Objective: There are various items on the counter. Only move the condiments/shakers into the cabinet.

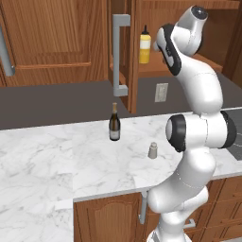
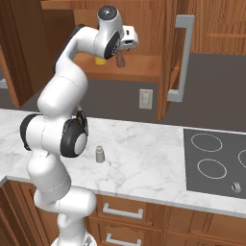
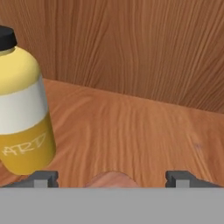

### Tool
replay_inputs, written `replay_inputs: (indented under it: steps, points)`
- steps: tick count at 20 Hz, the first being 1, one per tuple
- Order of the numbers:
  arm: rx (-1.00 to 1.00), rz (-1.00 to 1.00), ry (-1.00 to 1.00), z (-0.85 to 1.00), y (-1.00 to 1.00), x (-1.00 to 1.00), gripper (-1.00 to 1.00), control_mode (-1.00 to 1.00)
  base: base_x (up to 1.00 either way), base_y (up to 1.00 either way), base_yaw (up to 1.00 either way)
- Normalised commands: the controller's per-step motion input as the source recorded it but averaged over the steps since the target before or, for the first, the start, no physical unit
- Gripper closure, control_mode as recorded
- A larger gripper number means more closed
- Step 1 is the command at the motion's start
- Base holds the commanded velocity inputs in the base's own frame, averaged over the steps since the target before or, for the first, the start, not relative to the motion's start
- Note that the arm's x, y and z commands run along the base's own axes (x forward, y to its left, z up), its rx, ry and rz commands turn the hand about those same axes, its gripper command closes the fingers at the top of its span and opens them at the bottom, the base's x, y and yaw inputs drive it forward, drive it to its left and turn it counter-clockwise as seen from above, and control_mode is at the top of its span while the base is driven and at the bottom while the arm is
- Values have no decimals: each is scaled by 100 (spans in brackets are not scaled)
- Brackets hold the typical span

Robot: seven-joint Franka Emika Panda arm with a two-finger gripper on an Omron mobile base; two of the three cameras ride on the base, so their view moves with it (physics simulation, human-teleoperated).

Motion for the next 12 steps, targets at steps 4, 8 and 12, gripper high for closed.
replay_inputs:
  steps: [4,8,12]
  points:
    - [0,0,-9,0,0,0,-100,-100,0,0,0]
    - [0,0,-11,0,0,9,-100,-100,0,0,0]
    - [0,0,-9,0,0,6,-100,-100,0,0,0]
